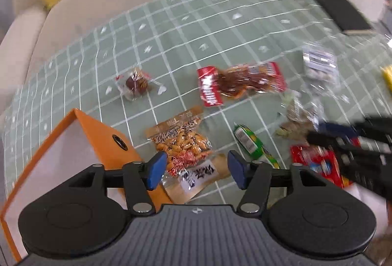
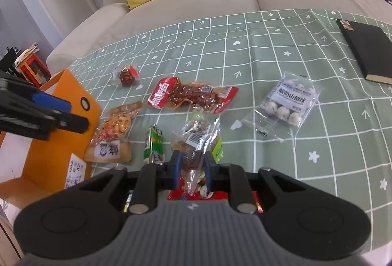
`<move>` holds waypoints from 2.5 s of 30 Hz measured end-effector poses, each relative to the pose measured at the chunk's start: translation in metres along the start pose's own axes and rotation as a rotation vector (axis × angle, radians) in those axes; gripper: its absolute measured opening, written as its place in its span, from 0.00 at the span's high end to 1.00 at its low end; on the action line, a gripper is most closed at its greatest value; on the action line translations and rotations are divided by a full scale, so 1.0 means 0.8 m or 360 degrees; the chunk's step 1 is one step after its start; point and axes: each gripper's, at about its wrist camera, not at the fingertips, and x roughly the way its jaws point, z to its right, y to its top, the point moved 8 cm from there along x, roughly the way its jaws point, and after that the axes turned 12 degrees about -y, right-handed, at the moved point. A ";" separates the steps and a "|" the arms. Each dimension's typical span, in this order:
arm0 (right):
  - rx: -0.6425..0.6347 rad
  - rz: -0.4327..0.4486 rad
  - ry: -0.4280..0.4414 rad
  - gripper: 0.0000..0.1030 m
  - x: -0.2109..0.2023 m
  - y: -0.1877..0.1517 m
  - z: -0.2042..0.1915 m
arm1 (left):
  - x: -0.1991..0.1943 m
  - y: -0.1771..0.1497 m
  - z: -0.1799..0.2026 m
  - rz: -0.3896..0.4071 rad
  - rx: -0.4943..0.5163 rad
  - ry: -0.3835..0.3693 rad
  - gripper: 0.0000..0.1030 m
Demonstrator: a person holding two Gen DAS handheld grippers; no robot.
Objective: Organize snacks
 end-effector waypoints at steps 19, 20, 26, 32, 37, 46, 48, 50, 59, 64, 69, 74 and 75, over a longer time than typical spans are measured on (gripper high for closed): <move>-0.0015 0.0021 -0.0050 0.69 0.017 -0.002 0.010 | 0.084 0.023 -0.040 -0.0218 -0.0392 0.0273 0.20; -0.0024 0.0037 -0.0064 0.57 0.016 0.000 0.011 | 0.086 0.023 -0.040 -0.0225 -0.0394 0.0270 0.20; -0.0179 0.0194 -0.0166 0.38 0.009 0.014 0.005 | 0.092 0.026 -0.043 -0.0258 -0.0403 0.0201 0.14; -0.0299 0.0257 -0.0116 0.38 0.013 0.027 -0.017 | 0.106 0.020 -0.026 -0.0293 -0.0322 -0.0006 0.30; -0.0428 0.0219 -0.0156 0.38 0.026 0.018 -0.022 | 0.104 0.026 -0.007 -0.0272 -0.0218 -0.0094 0.31; -0.0547 0.0207 -0.0270 0.41 0.042 0.006 -0.018 | 0.094 0.016 0.015 -0.0279 -0.0160 -0.0078 0.38; -0.0568 0.0177 -0.0304 0.55 0.046 0.003 -0.015 | 0.089 0.013 0.015 -0.0256 -0.0167 -0.0082 0.39; -0.0517 0.0171 -0.0285 0.58 0.046 0.005 -0.011 | 0.078 0.005 0.015 -0.0212 -0.0190 -0.0090 0.39; -0.0360 0.0161 -0.0225 0.78 0.033 0.011 -0.004 | 0.027 -0.007 0.001 0.0062 -0.0321 -0.0159 0.42; -0.0278 0.0221 -0.0176 0.83 0.011 0.018 -0.005 | -0.009 -0.003 -0.008 0.0213 -0.0379 -0.0175 0.44; -0.0251 0.0288 -0.0105 0.87 -0.018 0.024 -0.016 | -0.047 -0.012 -0.002 0.0332 -0.0430 -0.0231 0.78; -0.0198 0.0262 -0.0061 0.89 -0.029 0.016 -0.018 | -0.050 -0.022 0.005 0.0356 -0.0460 -0.0265 0.87; -0.0192 0.0249 -0.0064 0.90 -0.030 0.013 -0.018 | -0.047 -0.026 0.006 0.0337 -0.0462 -0.0263 0.88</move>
